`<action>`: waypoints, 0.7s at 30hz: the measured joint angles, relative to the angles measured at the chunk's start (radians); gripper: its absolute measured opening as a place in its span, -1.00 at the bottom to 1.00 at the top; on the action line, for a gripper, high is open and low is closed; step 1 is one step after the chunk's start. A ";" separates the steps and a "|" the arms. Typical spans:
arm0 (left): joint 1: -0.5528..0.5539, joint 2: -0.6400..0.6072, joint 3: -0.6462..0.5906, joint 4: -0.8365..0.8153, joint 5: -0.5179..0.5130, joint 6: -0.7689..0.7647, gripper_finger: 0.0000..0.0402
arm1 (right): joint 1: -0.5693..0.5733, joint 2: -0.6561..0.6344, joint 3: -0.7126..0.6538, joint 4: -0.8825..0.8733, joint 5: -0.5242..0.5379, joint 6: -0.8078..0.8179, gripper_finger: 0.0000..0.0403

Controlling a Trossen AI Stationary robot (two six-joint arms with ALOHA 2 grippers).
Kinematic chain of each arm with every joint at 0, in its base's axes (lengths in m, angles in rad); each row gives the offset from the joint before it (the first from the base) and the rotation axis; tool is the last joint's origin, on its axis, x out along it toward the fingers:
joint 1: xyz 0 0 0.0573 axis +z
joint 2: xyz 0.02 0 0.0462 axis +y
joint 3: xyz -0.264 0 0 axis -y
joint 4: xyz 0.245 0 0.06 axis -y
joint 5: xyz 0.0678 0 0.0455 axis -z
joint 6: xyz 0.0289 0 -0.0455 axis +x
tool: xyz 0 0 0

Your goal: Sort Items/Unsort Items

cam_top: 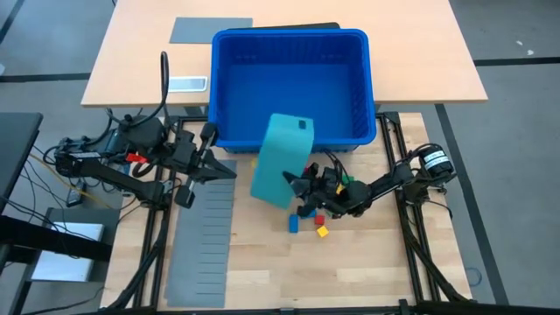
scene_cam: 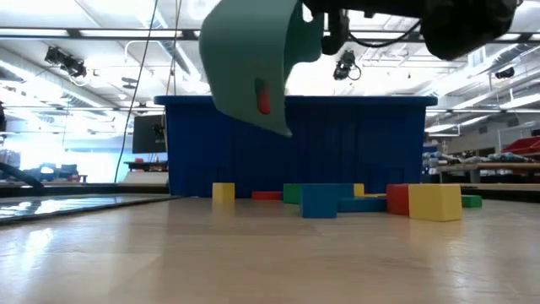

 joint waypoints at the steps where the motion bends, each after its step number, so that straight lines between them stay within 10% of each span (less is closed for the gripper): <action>1: 0.000 0.000 0.000 0.001 -0.001 -0.008 -0.96 | -0.003 0.000 -0.002 -0.003 -0.015 0.012 -1.00; 21: 0.000 0.000 0.000 0.000 -0.006 -0.020 -0.96 | -0.011 -0.005 0.002 -0.042 -0.159 0.107 -1.00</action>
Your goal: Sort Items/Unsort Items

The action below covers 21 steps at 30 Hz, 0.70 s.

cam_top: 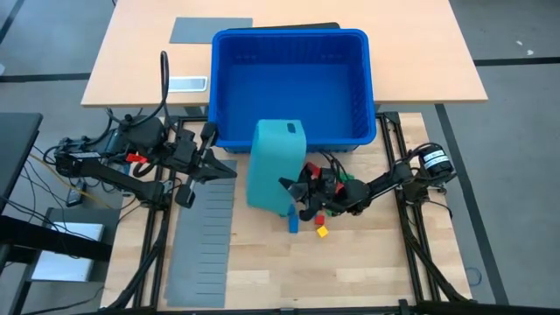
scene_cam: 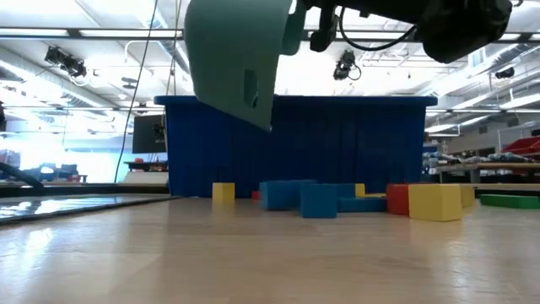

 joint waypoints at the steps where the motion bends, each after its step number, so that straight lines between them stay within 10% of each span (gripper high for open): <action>1: 0.000 0.000 0.000 0.000 0.000 0.000 -0.96 | 0.005 -0.011 0.002 -0.040 -0.001 0.015 -1.00; 21: 0.000 0.001 0.000 0.010 0.000 0.005 -0.96 | 0.296 -0.227 0.727 -2.179 0.114 0.693 -1.00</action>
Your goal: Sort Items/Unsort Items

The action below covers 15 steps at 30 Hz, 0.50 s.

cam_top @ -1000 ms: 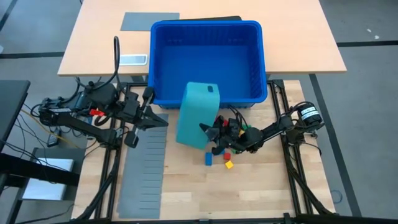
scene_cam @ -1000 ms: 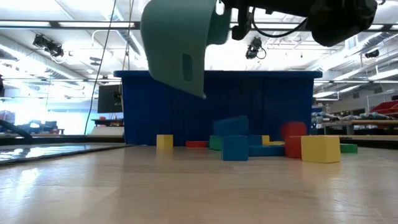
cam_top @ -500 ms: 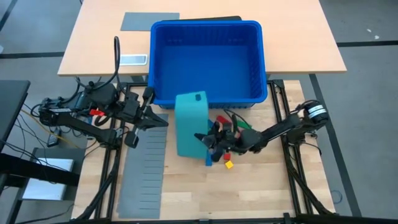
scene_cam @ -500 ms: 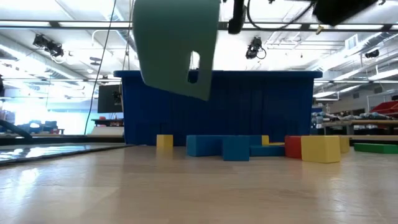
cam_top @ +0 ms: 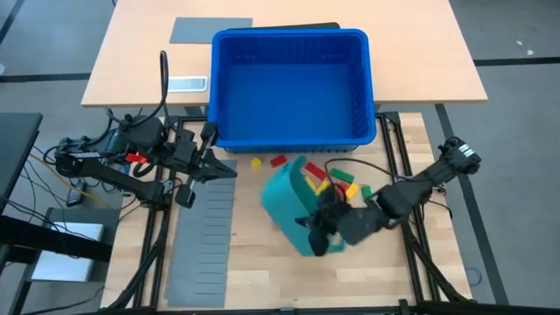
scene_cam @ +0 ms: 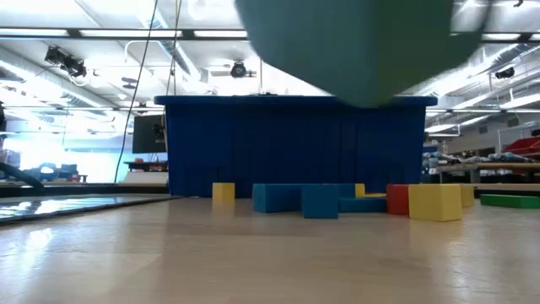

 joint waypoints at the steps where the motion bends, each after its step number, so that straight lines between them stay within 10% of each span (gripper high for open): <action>1: 0.000 0.000 0.000 0.003 0.001 0.000 -0.96 | 0.013 0.012 0.029 -0.089 -0.009 0.064 -1.00; 15: -0.013 0.001 0.000 0.017 0.000 0.002 -0.96 | 0.163 0.106 0.095 -0.691 -0.360 0.752 -1.00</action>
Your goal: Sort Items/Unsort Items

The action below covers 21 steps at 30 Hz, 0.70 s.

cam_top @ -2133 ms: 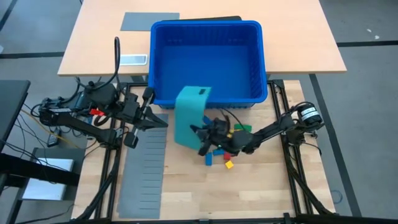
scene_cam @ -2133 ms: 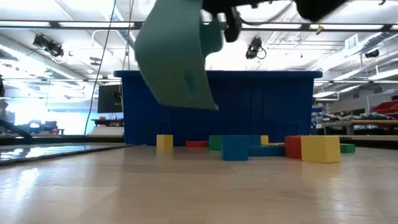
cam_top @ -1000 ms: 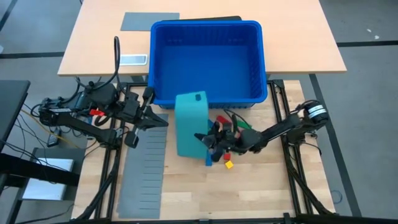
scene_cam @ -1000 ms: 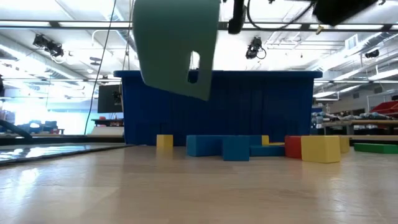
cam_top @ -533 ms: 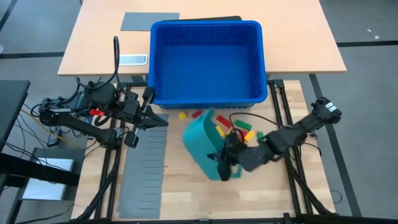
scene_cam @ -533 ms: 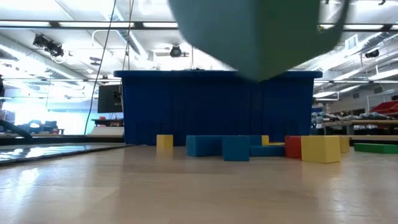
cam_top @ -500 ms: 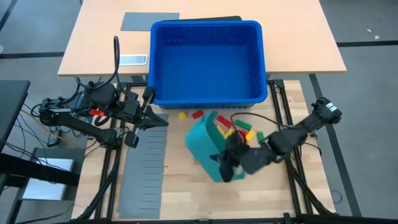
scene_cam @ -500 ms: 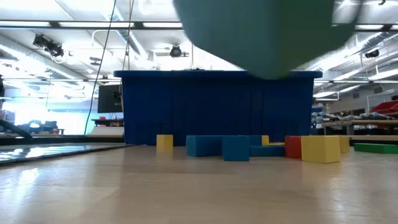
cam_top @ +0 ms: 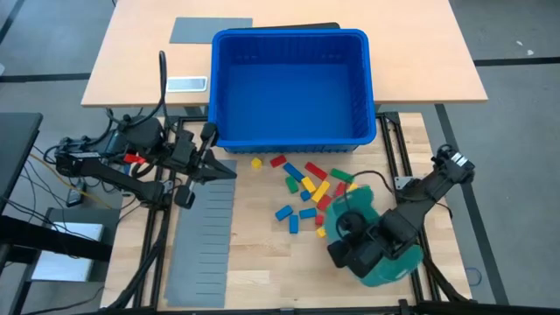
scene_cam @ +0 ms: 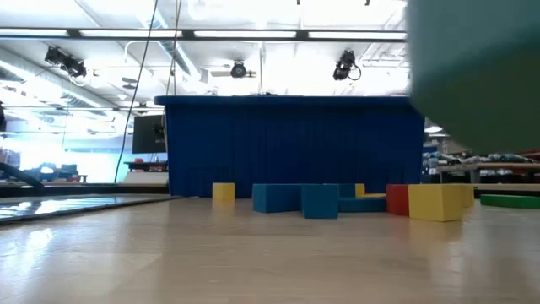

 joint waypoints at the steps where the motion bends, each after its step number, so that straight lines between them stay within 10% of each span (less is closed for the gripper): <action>1: 0.000 0.000 0.000 0.001 0.000 0.002 -0.96 | 0.011 0.001 -0.001 -0.019 -0.006 0.037 -1.00; 21: -0.013 0.000 -0.072 0.036 -0.012 0.031 -0.96 | 0.091 0.180 0.000 -0.055 -0.179 0.238 -1.00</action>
